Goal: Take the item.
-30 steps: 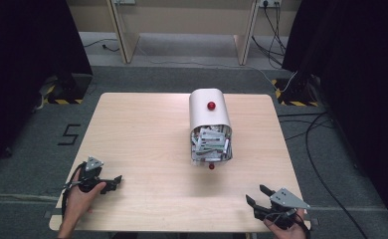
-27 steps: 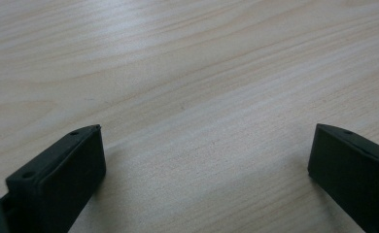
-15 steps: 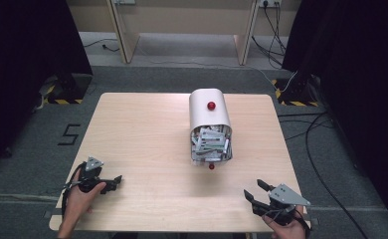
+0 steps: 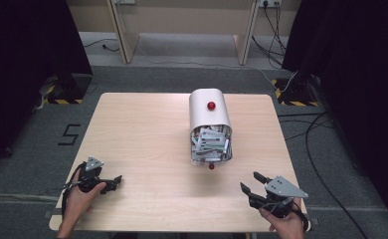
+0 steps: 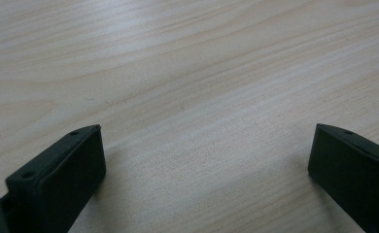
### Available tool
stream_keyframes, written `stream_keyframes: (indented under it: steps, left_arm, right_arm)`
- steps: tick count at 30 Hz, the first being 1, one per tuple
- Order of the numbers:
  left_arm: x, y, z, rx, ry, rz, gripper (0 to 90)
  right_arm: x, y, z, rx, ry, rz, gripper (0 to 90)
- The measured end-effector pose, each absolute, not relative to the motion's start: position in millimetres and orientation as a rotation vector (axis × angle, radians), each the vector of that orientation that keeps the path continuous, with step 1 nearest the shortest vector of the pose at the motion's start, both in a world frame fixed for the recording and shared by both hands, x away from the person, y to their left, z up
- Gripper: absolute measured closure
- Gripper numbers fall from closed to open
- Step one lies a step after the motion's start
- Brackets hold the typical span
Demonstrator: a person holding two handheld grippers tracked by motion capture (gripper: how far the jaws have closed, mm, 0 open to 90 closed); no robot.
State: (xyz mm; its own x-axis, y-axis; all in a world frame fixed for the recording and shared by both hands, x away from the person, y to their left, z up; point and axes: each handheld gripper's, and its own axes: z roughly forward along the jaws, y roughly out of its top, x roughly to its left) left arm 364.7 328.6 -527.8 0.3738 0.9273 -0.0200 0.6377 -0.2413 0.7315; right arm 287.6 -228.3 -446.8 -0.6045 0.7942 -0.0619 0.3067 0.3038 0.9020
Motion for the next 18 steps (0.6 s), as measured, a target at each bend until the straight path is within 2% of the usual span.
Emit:
stream_keyframes:
  steps: [18]
  left_arm:
    - [364.7,328.6,-527.8,1.976,1.347,0.562,0.0]
  right_arm:
    - [292.9,-214.1,-427.3,0.926,2.082,1.297,40.9]
